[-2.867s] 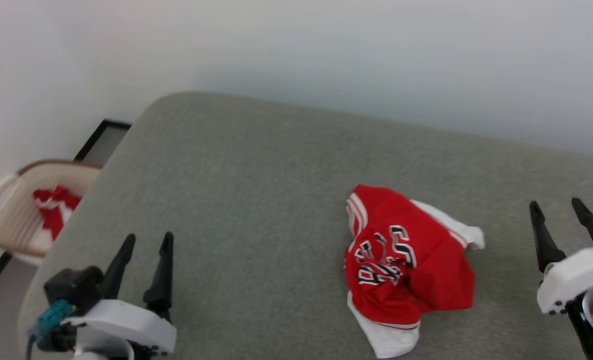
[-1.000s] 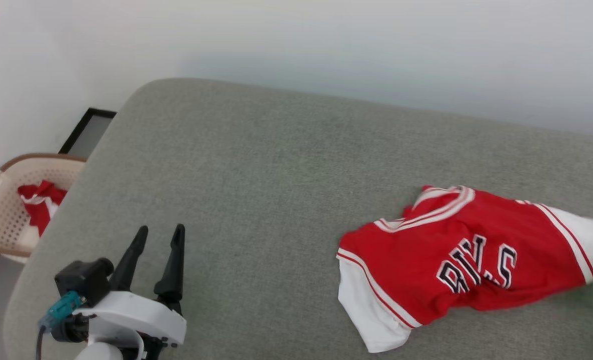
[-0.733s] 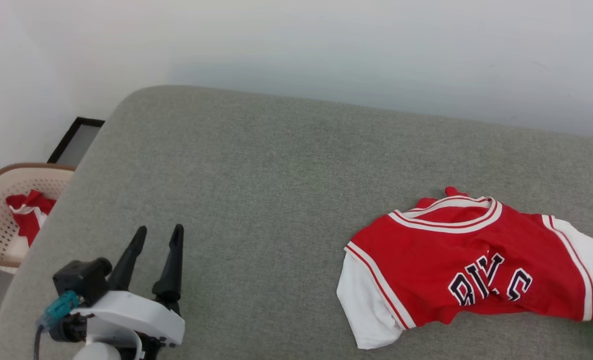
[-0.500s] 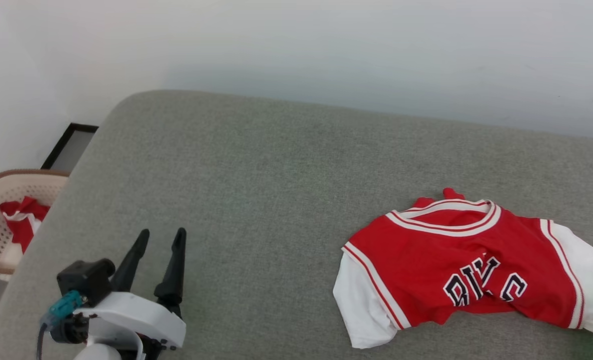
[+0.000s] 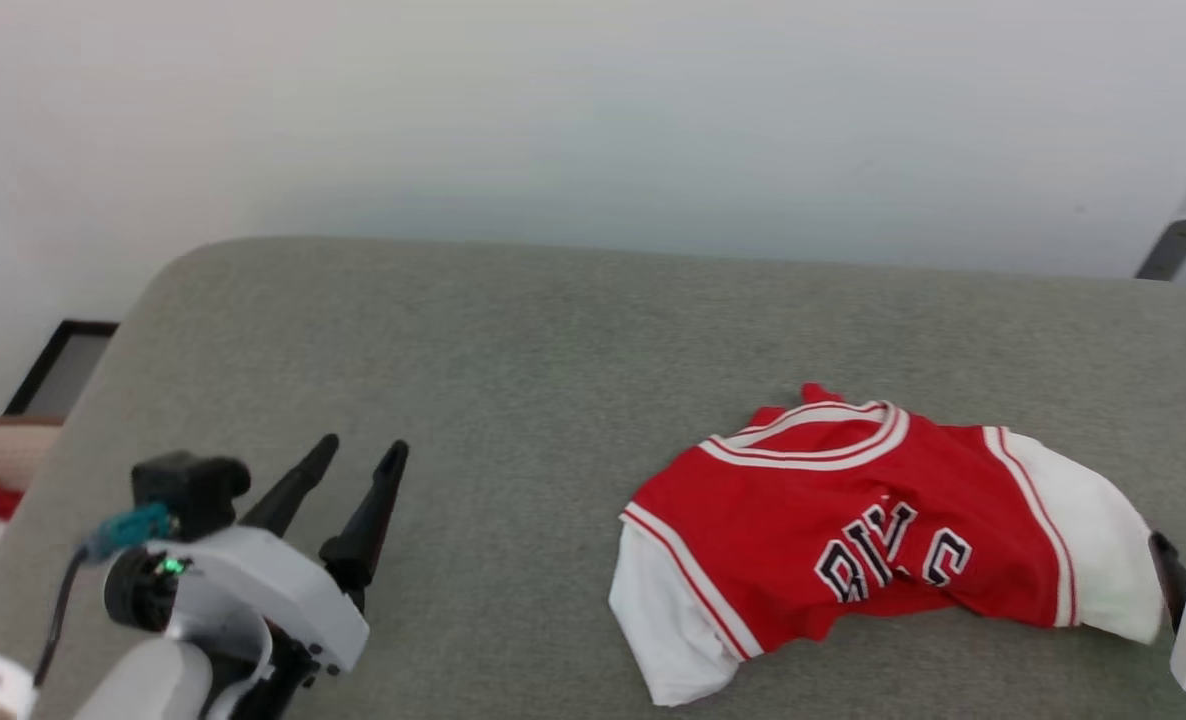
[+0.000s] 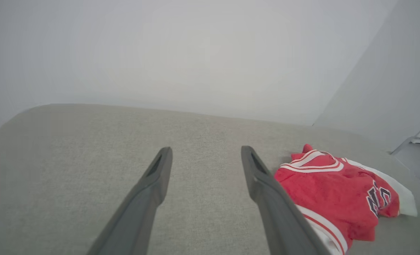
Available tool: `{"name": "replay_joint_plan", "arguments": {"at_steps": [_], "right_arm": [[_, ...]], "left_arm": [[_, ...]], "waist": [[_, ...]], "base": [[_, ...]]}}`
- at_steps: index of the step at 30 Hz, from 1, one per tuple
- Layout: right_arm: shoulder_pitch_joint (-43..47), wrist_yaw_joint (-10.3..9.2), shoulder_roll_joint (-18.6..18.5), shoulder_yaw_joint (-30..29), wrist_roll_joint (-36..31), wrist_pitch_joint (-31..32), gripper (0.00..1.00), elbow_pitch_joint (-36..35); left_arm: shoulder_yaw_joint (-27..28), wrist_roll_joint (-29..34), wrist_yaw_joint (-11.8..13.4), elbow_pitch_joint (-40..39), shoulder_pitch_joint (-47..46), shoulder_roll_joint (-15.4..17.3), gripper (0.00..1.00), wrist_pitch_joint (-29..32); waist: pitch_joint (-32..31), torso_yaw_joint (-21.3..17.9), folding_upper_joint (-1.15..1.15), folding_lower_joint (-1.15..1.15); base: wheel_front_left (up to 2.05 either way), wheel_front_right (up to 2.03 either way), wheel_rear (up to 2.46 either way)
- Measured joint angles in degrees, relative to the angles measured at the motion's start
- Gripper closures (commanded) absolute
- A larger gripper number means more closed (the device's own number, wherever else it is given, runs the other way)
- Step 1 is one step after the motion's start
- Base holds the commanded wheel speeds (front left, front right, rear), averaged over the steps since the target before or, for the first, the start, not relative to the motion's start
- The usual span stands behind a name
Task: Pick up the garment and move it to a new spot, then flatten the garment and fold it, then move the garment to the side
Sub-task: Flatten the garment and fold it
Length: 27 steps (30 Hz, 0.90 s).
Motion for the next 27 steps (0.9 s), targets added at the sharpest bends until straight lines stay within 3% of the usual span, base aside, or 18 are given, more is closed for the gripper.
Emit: {"name": "replay_joint_plan", "arguments": {"at_steps": [10,15,27], "right_arm": [[4.6,0.00,6.5,-0.8,-3.4,-9.9,0.00,-12.6],[6.4,0.00,9.9,-0.6,-6.4,-15.9,0.00,-17.1],[7.2,0.00,13.8,-0.2,-7.0,-21.2,0.00,-21.1]], "left_arm": [[-2.8,-7.1,-1.4,0.0,-6.4,2.2,0.00,17.7],[-4.9,-11.3,-1.2,2.0,-9.2,1.7,0.00,27.3],[-7.9,-19.3,4.5,10.0,-11.8,0.4,0.00,45.2]], "waist": [[-1.7,-5.6,0.00,0.00],[-2.2,-8.7,0.00,0.00],[-1.8,-15.4,0.00,0.00]], "base": [[0.00,0.00,0.00],[0.00,0.00,0.00],[0.00,0.00,0.00]]}}
